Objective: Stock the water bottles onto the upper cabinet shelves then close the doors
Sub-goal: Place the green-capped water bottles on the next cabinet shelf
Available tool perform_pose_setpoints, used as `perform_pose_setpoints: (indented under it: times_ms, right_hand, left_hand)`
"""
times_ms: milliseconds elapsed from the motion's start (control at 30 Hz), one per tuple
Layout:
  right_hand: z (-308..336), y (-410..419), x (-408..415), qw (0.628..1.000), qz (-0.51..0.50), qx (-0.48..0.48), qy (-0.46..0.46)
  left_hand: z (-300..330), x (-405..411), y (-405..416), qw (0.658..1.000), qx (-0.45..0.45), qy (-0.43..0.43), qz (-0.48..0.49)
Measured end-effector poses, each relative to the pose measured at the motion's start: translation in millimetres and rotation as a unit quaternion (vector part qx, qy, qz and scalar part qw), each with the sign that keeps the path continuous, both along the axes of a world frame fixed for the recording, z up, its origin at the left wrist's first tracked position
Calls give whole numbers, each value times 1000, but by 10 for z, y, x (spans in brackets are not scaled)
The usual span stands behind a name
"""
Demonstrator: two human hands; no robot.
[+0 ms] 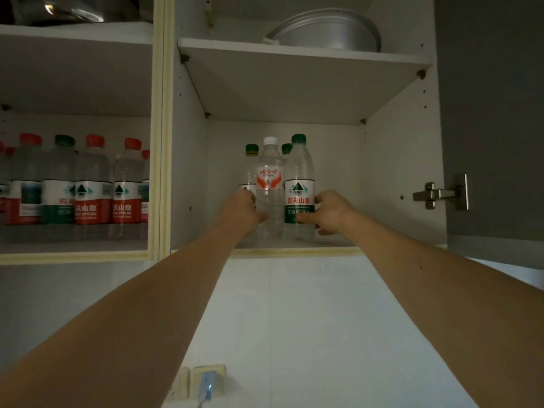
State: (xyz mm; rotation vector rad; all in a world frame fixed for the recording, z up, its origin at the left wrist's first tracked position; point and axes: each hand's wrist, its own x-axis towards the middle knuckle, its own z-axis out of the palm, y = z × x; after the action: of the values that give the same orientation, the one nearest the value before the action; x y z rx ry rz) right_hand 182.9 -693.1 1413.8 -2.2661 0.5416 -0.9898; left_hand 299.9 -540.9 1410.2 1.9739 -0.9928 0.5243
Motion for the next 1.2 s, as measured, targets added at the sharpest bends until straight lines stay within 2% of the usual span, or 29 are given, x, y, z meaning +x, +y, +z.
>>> perform_pose_setpoints:
  times_ms: [67, 167, 267, 400, 600, 767, 900, 1067, 1200]
  right_hand:
    - [-25, 79, -61, 996, -61, -56, -29]
    - [-155, 312, -176, 973, -102, -118, -171]
    - [-491, 676, -350, 953, -46, -146, -262]
    - [-1162, 1179, -541, 956, 24, -116, -269]
    - [-2541, 1733, -581, 990, 27, 61, -128]
    - [-3628, 2102, -529, 988, 13, 151, 24]
    - [-4244, 2243, -516, 981, 9, 164, 107]
    - [-4924, 2270, -495, 956, 15, 184, 229]
    - [-5399, 2247, -438, 926, 26, 205, 317]
  left_hand:
    - [17, -61, 94, 999, -40, 15, -30]
    - [-24, -238, 328, 990, -108, -2, -87]
    - [-196, -435, 653, 976, -176, -58, -118]
    - [-648, -540, 1137, 966, -204, -70, -145]
    - [-1751, -346, 1576, 981, -128, 60, -136]
    - [-2876, -190, 1814, 977, -2, 176, -118]
    - [-3696, -117, 2000, 958, 134, 232, -101]
    - [-4530, -50, 2194, 917, 277, 278, -66]
    - [-5057, -25, 2309, 885, 352, 300, -57]
